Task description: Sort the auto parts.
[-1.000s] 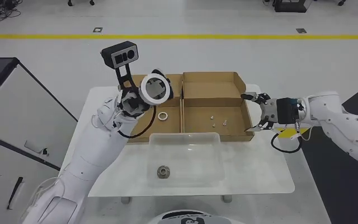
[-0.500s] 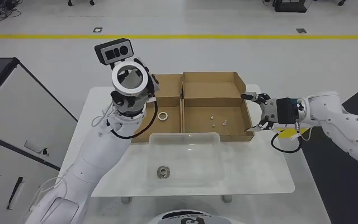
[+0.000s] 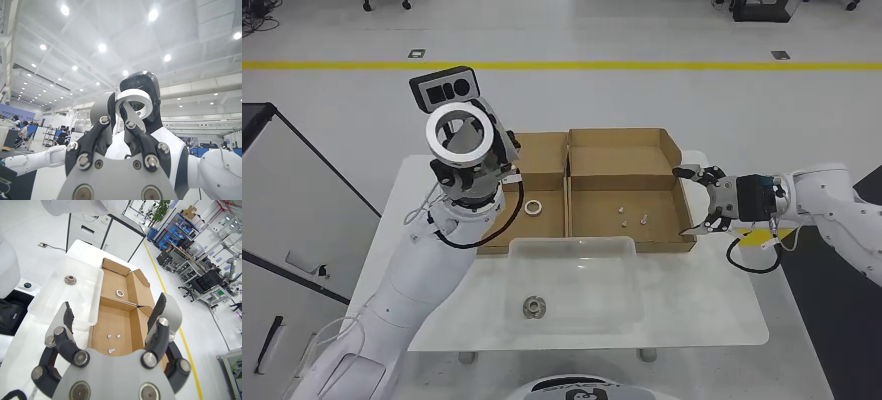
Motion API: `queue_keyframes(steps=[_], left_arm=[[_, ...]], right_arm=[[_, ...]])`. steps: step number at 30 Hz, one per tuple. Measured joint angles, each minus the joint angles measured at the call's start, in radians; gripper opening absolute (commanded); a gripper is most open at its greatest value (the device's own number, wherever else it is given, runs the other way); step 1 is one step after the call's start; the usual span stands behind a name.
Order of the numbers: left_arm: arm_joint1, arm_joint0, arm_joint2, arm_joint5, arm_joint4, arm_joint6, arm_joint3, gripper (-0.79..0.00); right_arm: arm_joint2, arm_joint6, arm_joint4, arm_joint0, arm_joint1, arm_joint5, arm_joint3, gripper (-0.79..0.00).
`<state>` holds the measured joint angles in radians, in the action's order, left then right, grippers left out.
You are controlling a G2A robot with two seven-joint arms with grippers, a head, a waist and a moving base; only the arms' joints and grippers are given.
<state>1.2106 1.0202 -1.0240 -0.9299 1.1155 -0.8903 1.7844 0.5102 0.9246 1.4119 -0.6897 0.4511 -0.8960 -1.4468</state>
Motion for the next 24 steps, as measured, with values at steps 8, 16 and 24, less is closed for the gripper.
queue_keyframes(steps=[8, 16, 24], left_arm=[[-0.003, 0.023, -0.054, 0.121, -0.141, 0.076, -0.052, -0.785], [-0.004, 0.073, -0.095, 0.196, -0.285, 0.163, -0.102, -0.785], [0.004, 0.011, -0.119, 0.268, -0.450, 0.255, -0.170, -0.785]], right_arm=[[0.000, 0.000, 0.000, 0.000, 0.000, 0.000, 0.000, 0.000], [0.000, 0.000, 0.000, 0.000, 0.000, 0.000, 0.000, 0.000], [0.000, 0.000, 0.000, 0.000, 0.000, 0.000, 0.000, 0.000]])
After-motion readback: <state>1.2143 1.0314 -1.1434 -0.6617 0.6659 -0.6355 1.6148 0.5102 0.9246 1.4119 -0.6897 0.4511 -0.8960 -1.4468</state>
